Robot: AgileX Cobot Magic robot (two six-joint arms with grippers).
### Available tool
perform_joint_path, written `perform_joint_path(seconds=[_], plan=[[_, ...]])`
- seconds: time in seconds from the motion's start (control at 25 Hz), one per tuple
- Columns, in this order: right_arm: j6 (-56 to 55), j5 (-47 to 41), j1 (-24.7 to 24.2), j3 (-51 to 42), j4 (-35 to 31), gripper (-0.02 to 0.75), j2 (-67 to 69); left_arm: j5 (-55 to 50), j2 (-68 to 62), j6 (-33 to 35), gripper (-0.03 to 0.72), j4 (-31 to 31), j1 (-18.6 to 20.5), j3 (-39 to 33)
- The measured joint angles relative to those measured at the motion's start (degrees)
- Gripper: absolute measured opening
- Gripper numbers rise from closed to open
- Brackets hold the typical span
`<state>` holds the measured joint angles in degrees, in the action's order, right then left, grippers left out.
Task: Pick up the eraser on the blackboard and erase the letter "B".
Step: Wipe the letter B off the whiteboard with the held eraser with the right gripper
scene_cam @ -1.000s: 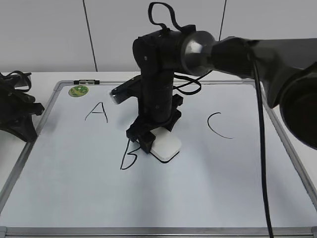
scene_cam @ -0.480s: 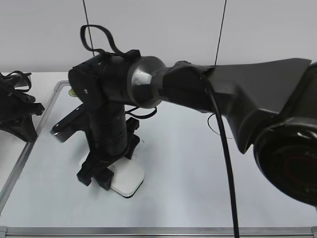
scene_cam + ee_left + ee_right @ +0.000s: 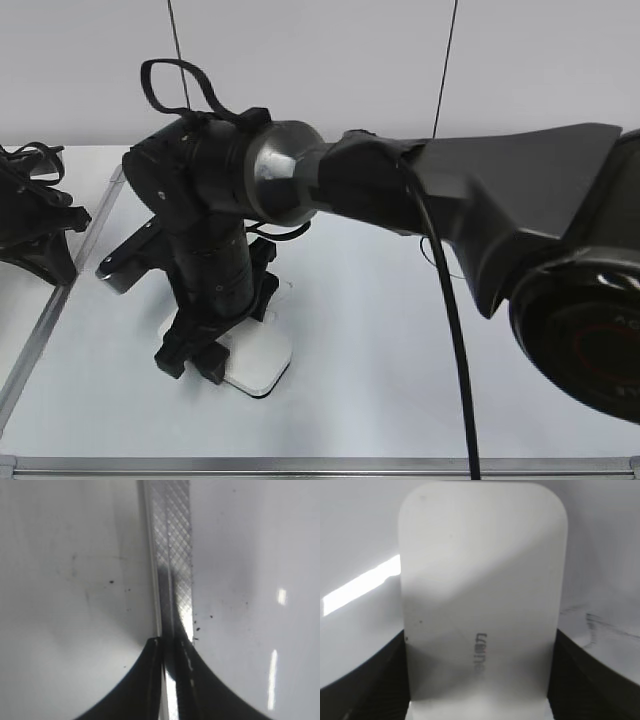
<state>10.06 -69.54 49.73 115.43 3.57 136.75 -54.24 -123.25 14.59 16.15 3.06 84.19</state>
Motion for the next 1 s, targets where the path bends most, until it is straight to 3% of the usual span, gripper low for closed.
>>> perform_joint_path(seconds=[0.72,1.0], plan=[[-1.6,0.0,-12.5,0.0,2.7,0.528,0.0,-0.4,0.0,-0.5,0.035,-0.7,0.0,0.0],[-1.8,0.0,-15.1,0.0,4.2,0.528,-0.1,-0.7,0.0,-0.9,0.035,-1.6,-0.1,0.0]])
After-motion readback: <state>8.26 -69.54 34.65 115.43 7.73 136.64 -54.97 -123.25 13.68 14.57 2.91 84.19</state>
